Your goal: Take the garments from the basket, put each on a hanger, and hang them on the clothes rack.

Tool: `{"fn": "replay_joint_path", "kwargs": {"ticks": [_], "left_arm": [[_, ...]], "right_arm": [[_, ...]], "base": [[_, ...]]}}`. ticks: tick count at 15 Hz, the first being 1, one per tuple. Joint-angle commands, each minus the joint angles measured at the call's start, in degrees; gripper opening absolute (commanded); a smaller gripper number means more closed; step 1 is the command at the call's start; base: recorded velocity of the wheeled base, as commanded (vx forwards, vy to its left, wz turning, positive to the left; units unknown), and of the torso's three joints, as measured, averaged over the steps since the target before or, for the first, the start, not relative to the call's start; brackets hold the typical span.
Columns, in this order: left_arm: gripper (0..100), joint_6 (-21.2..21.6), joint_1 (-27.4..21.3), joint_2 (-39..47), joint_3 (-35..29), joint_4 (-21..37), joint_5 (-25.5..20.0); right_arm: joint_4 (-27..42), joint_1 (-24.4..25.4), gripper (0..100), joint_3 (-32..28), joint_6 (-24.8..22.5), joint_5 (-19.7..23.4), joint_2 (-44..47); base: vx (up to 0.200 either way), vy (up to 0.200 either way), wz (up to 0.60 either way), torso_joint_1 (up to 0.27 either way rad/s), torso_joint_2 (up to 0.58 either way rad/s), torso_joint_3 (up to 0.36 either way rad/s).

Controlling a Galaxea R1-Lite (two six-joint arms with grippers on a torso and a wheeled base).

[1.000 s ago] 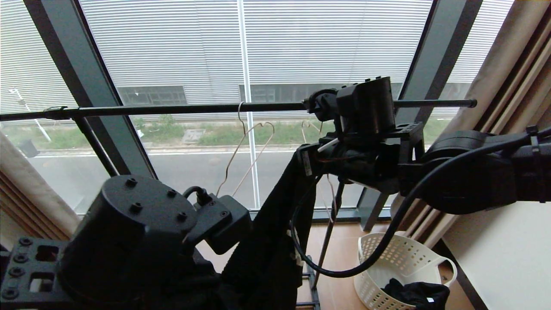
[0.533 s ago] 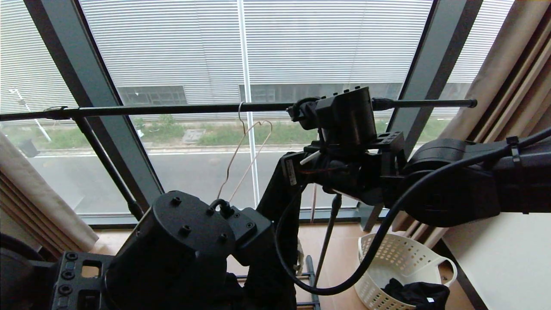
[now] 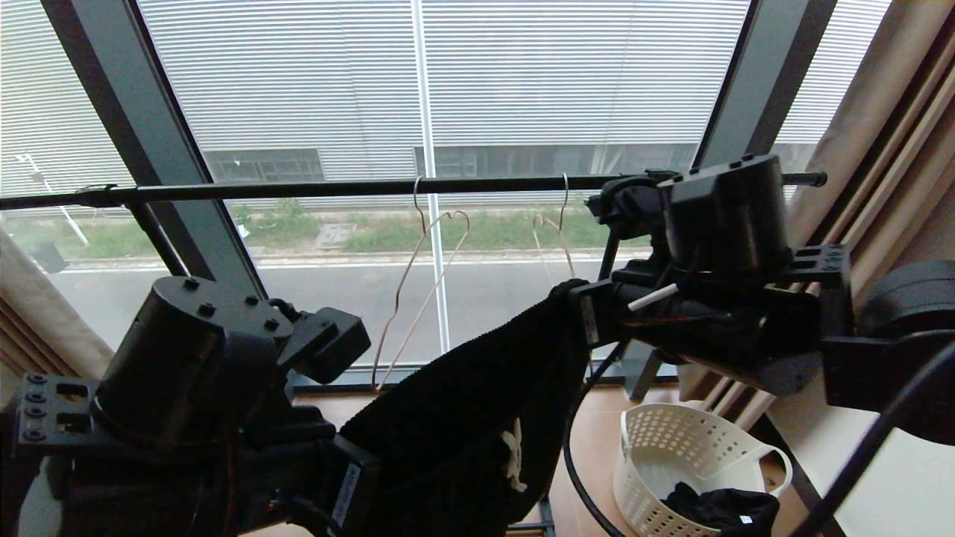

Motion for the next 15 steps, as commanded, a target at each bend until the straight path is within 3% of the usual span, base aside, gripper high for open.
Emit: {"fn": "replay_joint_path", "kwargs": {"ticks": [1,7,15], "left_arm": [[0,1.0,3.5,0.8,-0.2,-1.3,-0.2],[0,3.3,6.4,7.9,-2.7,-8.5,-0.2],[0,3.6,6.4,9.2,-4.2,-9.5,-0.2]], "right_arm": [[0.2,-0.5,0,6.4,-0.1,-0.7,-8.1],[2.6,2.0,0,13.7,-0.3,-3.4,-14.4],[3.2,2.1,0,15.5,-0.3,-3.4,-13.3]], "base": [[0.000,0.000,0.00,0.000,0.00,0.000],[0.000,0.000,0.00,0.000,0.00,0.000],[0.000,0.000,0.00,0.000,0.00,0.000]]}}
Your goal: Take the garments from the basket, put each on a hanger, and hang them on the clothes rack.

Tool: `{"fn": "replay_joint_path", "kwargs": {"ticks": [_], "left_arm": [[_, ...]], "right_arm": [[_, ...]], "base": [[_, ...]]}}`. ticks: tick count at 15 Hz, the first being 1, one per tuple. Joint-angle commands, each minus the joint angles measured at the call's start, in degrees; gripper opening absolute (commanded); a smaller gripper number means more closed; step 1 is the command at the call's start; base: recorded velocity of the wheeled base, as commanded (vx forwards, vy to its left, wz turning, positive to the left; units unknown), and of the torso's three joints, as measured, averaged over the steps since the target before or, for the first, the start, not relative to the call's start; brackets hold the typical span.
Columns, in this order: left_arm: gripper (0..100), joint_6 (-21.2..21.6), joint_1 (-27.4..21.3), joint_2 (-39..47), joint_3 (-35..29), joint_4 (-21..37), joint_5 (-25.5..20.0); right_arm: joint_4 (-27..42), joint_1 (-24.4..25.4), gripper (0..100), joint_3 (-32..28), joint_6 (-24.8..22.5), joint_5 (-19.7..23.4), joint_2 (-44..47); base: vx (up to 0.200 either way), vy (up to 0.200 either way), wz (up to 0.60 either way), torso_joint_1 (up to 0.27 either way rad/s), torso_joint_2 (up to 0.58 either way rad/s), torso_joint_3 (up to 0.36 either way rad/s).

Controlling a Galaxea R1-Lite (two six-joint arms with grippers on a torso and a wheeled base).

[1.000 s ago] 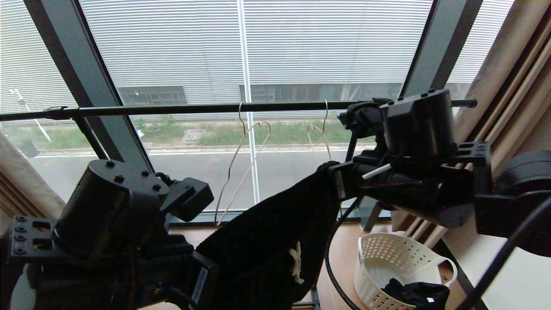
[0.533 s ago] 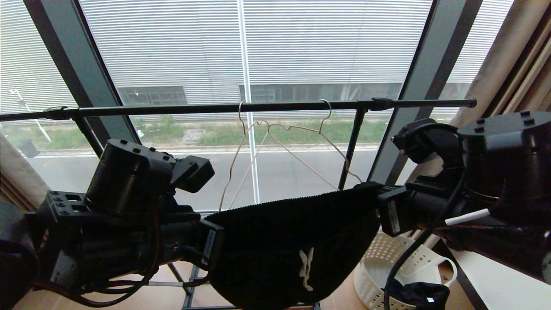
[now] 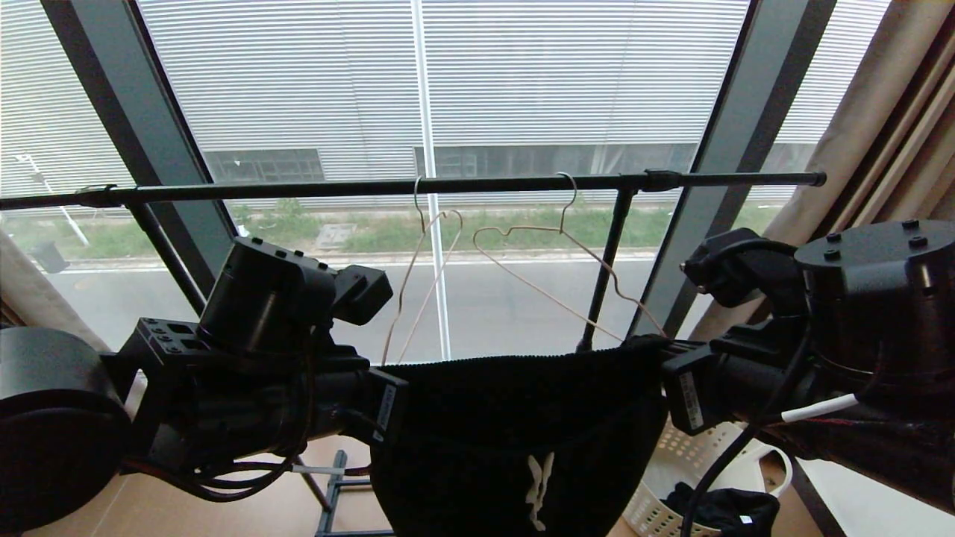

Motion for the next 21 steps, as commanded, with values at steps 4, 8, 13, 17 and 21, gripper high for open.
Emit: {"fn": "replay_joint_path", "kwargs": {"ticks": [4,8,13,17,21], "left_arm": [[0,-0.1,-0.2,-0.9,0.2,-0.1,0.1],[0,0.0,-0.8,-1.0,0.6,-0.1,0.1],[0,0.0,-1.5,-1.6,1.0,-1.2,0.2],[100,0.9,-1.6,-2.6,3.4,-1.3,0.1],[100,4.0,-1.5,-7.6,8.5,-1.3,-0.5]], "right_arm": [[0.1,-0.1,0,0.7,0.0,0.0,0.4],[0.3,-0.2,0,0.3,-0.2,-0.2,0.5],[0.1,-0.4,0,0.2,-0.1,-0.2,1.2],[-0.5,-1.9,0,-0.3,0.1,-0.1,1.1],[-0.6,-3.8,0,-2.1,1.2,0.1,1.4]], "base": [[0.000,0.000,0.00,0.000,0.00,0.000],[0.000,0.000,0.00,0.000,0.00,0.000],[0.000,0.000,0.00,0.000,0.00,0.000],[0.000,0.000,0.00,0.000,0.00,0.000],[0.000,0.000,0.00,0.000,0.00,0.000]]}}
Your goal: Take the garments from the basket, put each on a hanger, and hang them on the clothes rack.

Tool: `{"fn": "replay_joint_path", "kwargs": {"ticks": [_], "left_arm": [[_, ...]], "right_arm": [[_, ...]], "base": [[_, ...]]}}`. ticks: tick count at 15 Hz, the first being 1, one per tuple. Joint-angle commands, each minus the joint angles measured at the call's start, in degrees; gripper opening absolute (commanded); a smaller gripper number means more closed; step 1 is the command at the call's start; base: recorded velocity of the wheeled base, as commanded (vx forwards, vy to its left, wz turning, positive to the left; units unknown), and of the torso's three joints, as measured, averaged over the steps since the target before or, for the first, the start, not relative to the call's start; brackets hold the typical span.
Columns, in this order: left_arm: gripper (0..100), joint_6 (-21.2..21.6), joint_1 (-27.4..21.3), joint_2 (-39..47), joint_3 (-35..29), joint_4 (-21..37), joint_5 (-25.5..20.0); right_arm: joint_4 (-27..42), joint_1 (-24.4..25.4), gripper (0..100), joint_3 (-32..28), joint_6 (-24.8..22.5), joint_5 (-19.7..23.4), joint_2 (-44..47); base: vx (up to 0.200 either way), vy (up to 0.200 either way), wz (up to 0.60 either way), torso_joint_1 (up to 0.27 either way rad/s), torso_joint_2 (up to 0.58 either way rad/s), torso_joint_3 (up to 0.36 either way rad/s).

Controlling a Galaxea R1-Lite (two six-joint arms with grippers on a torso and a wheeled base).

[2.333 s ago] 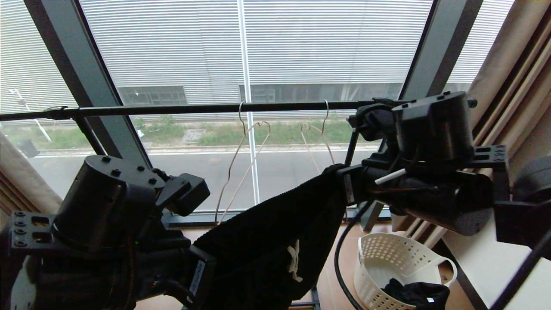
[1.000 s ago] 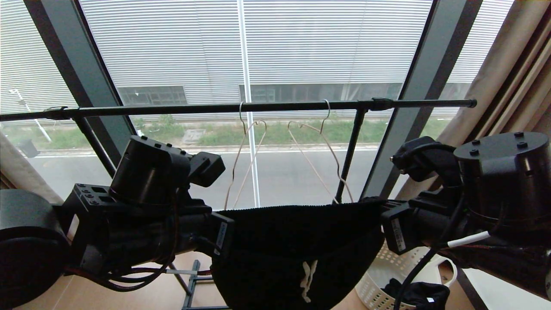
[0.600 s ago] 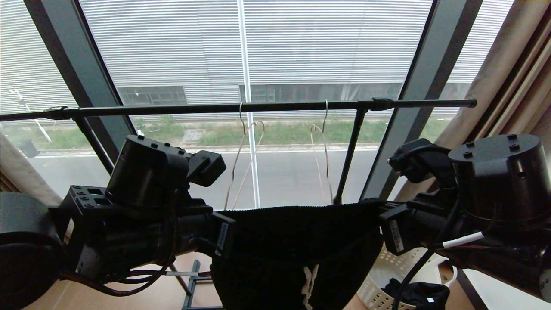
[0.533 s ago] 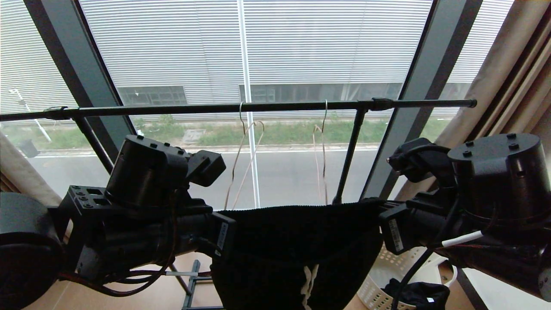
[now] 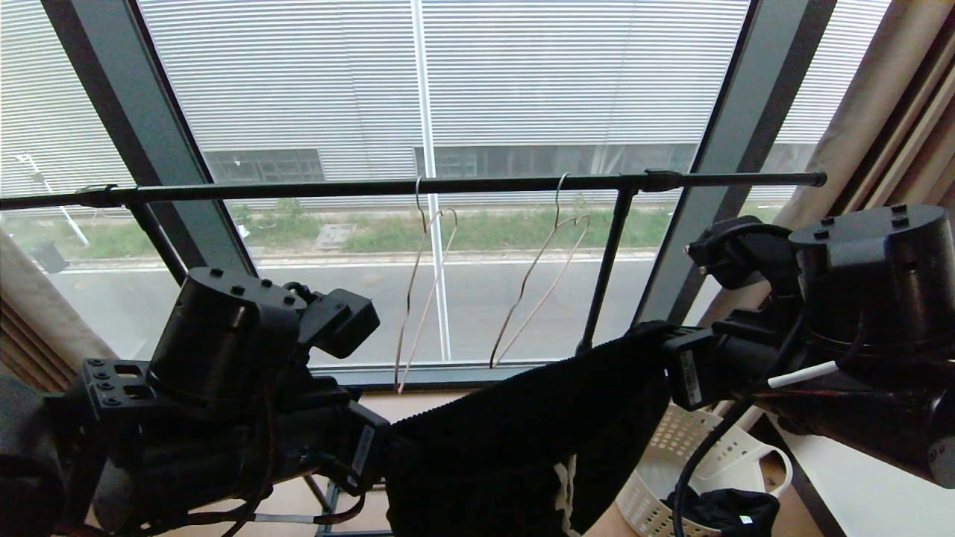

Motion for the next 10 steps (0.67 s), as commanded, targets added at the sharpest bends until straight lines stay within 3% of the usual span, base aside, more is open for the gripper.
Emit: {"fn": "replay_joint_path", "kwargs": {"ticks": [1,7,10], "left_arm": [[100,0.9,0.0,-3.6,2.1,0.0,-0.5],[100,0.7,0.1,-5.5,1.6,0.0,-7.8],[100,0.8,0.2,-5.4,1.5,0.0,-7.8]], "right_arm": [[0.0,-0.4,0,-0.6,0.7,0.2,0.8],[0.0,1.4,0,0.3,1.6,0.3,4.7],[0.0,3.4,0,1.5,1.6,0.0,6.0]], "base": [[0.000,0.000,0.00,0.000,0.00,0.000],[0.000,0.000,0.00,0.000,0.00,0.000],[0.000,0.000,0.00,0.000,0.00,0.000]]}}
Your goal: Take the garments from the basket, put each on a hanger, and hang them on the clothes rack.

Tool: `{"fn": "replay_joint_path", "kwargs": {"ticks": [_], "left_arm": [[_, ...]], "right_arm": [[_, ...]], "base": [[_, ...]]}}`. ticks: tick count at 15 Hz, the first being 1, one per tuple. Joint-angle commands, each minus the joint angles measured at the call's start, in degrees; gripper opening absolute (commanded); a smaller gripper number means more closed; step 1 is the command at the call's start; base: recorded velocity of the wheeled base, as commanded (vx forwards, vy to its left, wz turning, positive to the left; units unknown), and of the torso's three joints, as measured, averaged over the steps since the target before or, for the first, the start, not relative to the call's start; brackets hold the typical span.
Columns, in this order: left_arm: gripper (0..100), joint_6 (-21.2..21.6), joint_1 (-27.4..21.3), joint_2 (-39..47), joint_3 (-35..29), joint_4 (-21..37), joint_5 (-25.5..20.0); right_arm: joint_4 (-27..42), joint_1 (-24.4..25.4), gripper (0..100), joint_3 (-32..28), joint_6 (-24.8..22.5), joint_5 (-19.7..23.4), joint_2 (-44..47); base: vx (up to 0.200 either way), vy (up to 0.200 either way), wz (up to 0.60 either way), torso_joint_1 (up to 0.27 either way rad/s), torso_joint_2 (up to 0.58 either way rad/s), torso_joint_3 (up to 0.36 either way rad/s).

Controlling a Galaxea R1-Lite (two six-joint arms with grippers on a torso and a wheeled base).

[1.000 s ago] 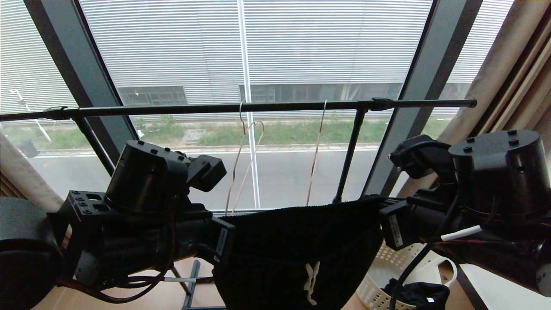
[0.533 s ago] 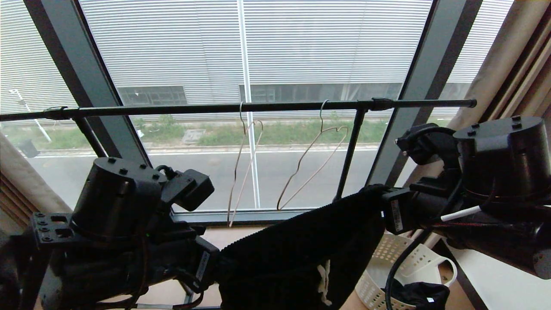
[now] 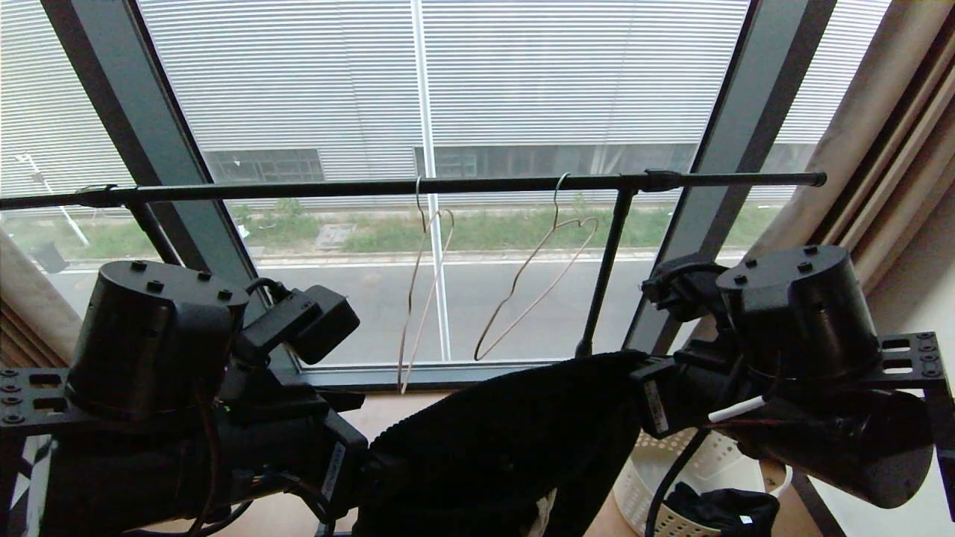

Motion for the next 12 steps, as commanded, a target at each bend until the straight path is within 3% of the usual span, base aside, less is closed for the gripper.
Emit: {"fn": "replay_joint_path", "kwargs": {"ticks": [1,4,6,12], "left_arm": [[100,0.0,0.1,-0.3,0.0,0.0,-0.1],[100,0.0,0.3,-0.1,0.0,0.0,-1.1],[100,0.1,0.2,-0.2,0.0,0.4,-5.7],[100,10.4,4.1,0.4,0.6,3.2,-5.7]], "right_arm": [[0.0,0.7,0,0.5,0.0,-0.2,1.5],[0.0,0.7,0,0.7,0.0,-2.6,2.2],[-0.4,0.6,0,-0.6,0.1,-5.7,4.9],[-1.1,-5.4,0,-3.4,0.4,-6.9,4.8]], "base": [[0.000,0.000,0.00,0.000,0.00,0.000],[0.000,0.000,0.00,0.000,0.00,0.000],[0.000,0.000,0.00,0.000,0.00,0.000],[0.000,0.000,0.00,0.000,0.00,0.000]]}}
